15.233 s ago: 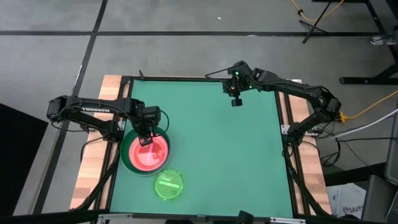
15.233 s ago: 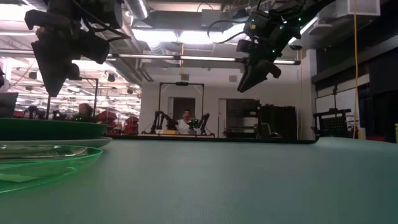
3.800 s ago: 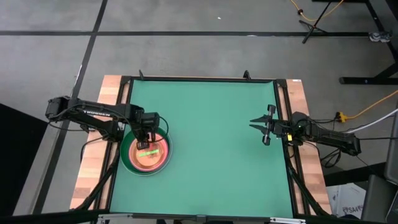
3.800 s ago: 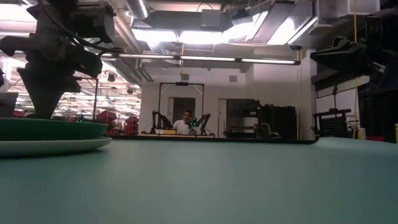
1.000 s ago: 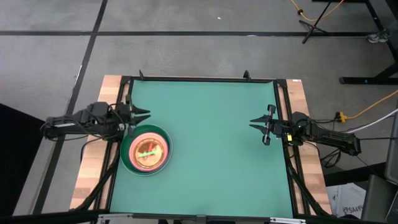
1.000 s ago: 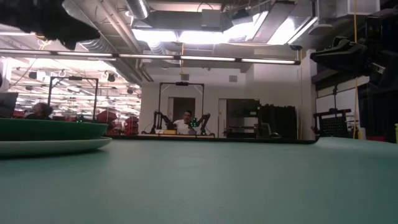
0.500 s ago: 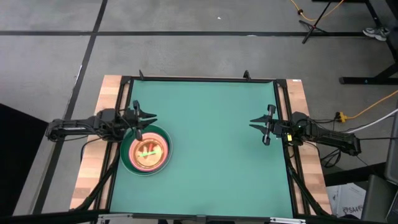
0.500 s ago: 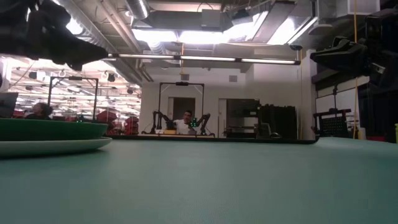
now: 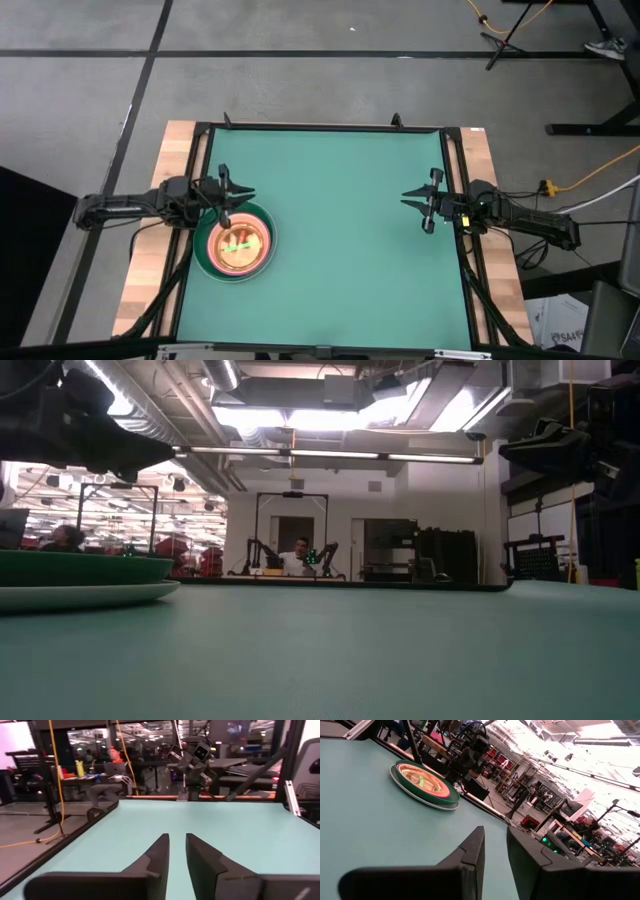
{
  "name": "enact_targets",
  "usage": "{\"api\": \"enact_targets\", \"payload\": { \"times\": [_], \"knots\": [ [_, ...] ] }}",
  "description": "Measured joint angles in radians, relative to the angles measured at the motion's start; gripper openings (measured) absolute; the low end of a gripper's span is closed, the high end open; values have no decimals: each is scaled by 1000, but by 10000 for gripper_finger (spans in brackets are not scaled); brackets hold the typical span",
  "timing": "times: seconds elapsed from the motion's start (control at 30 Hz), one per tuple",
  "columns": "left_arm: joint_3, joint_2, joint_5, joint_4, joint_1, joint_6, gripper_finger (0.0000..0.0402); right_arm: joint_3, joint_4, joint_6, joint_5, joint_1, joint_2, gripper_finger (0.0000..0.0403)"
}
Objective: Stack plastic plates
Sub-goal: Return to Home Position
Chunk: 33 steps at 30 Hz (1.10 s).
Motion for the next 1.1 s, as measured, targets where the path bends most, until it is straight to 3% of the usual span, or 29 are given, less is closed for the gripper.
{"api": "enact_targets", "payload": {
  "times": [0.27,0.6,1.1],
  "knots": [
    [0,1,24,-49,29,-23,3,0,0,0,0,0,0,76],
    [0,0,-36,-52,41,-24,3,0,0,0,-1,0,0,76],
    [0,0,-27,-53,41,-19,7,0,0,0,-1,0,0,76]
  ]
}}
